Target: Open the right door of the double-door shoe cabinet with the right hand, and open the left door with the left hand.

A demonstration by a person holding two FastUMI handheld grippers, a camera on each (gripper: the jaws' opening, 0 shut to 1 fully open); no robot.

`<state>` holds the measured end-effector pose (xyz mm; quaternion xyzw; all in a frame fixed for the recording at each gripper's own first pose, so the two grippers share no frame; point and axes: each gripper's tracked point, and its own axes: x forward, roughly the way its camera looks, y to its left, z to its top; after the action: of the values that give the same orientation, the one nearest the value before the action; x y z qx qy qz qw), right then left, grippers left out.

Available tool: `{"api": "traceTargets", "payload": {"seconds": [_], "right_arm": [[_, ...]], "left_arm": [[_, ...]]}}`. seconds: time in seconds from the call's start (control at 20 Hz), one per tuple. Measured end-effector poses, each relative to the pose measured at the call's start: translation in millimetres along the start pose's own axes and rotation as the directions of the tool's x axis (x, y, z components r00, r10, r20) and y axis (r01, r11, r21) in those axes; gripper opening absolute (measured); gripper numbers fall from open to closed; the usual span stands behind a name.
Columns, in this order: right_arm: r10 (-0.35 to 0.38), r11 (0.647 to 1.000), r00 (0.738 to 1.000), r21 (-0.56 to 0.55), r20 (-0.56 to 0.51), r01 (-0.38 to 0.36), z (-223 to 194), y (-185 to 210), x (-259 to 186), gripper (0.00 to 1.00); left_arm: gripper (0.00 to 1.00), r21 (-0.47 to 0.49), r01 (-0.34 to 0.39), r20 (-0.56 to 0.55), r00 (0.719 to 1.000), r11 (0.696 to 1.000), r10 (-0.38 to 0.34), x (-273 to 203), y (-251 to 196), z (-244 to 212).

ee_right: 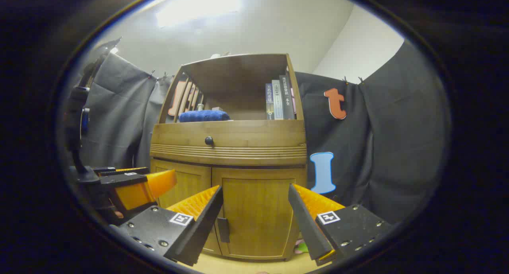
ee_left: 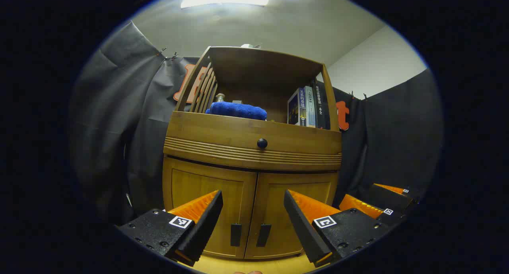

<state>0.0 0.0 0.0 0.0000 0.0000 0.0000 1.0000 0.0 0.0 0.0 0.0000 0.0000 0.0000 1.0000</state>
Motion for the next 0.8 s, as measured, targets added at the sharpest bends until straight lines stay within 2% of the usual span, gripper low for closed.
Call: {"api": "traceTargets", "payload": {"seconds": [0.05, 0.1, 0.25, 0.3, 0.35, 0.8], "right_arm": [[-0.001, 1.0, 1.0, -0.004, 0.0, 0.001, 1.8, 0.2, 0.4, 0.96], [-0.003, 1.0, 1.0, -0.004, -0.001, 0.003, 2.4, 0.1, -0.2, 0.96], [-0.005, 1.0, 1.0, 0.016, -0.01, 0.005, 1.6, 1.4, -3.6, 0.97], [-0.007, 1.0, 1.0, 0.023, -0.015, 0.007, 1.2, 1.1, -3.7, 0.97], [-0.007, 1.0, 1.0, 0.027, -0.018, 0.008, 0.4, 1.1, -5.0, 0.96], [-0.029, 0.999, 0.999, 0.025, -0.041, 0.03, -3.2, -6.4, -9.0, 0.96]], "left_arm": [[0.92, 0.007, 0.001, -0.002, 1.0, 1.0, -0.001, -0.2, -0.2, -0.6], [0.95, 0.012, 0.001, -0.006, 1.0, 1.0, -0.001, -1.6, -0.4, -1.2], [0.95, 0.012, -0.003, -0.009, 1.0, 1.0, 0.003, -4.6, 0.8, -1.2], [0.92, 0.008, -0.007, -0.009, 1.0, 1.0, 0.007, -4.8, 1.3, -1.4], [0.95, 0.004, -0.011, -0.011, 1.0, 1.0, 0.011, -6.1, 2.4, -2.4], [0.95, 0.014, -0.027, -0.035, 0.999, 1.0, 0.028, -8.8, 4.7, -7.8]]}}
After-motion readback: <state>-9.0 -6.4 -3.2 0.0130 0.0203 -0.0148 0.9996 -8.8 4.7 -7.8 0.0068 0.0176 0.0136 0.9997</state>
